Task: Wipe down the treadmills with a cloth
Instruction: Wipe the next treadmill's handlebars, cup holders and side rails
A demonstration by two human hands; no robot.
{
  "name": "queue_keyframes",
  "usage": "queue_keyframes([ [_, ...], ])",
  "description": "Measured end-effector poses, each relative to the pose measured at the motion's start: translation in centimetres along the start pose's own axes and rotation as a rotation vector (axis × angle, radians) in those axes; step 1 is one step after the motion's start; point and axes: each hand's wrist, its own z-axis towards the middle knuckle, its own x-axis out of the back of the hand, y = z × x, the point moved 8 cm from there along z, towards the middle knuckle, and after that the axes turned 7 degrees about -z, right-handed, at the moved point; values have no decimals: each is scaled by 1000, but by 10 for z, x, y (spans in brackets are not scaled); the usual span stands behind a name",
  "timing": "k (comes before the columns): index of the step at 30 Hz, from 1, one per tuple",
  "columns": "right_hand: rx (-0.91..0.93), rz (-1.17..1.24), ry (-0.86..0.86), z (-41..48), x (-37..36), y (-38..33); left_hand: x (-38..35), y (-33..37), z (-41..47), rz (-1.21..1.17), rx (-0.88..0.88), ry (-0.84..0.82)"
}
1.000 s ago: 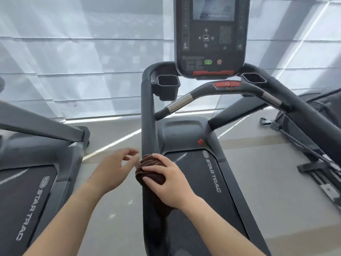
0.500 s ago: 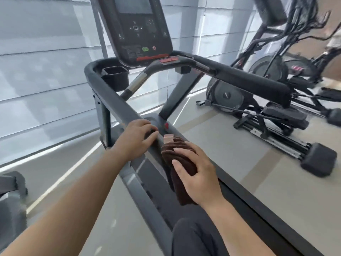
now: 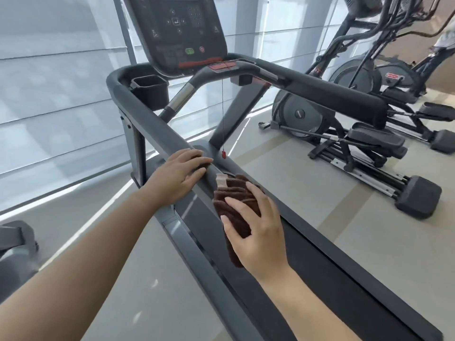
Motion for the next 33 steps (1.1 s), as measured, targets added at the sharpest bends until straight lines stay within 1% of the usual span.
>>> queue_keyframes([
  [3,17,-41,-4,11,1,-9,7,-2,8,48,11,33],
  [6,50,-186,-84,25,-8,-24,13,-10,20,34,42,52],
  [10,6,-473,-155,37,-29,-48,22,-21,35,-53,-30,26],
  [12,-14,-589,-153,46,-41,-58,24,-23,44,-83,-69,3],
  [13,-39,-606,-134,51,-44,-60,23,-24,50,-111,-81,-21],
  [15,-111,-576,-85,53,-44,-58,18,-22,57,-105,-125,-80],
  [18,-197,-496,4,42,-36,-48,7,-15,58,-26,-224,-148],
  [23,-423,-235,290,2,-8,-23,-9,4,50,8,-325,-204],
  [25,-512,-159,374,-17,-6,-20,-15,11,47,49,-352,-194],
  [28,-599,-131,452,-23,-9,-19,-16,14,48,110,-360,-117],
  [33,-713,-48,507,-4,-5,-6,-20,12,53,175,-338,-69],
])
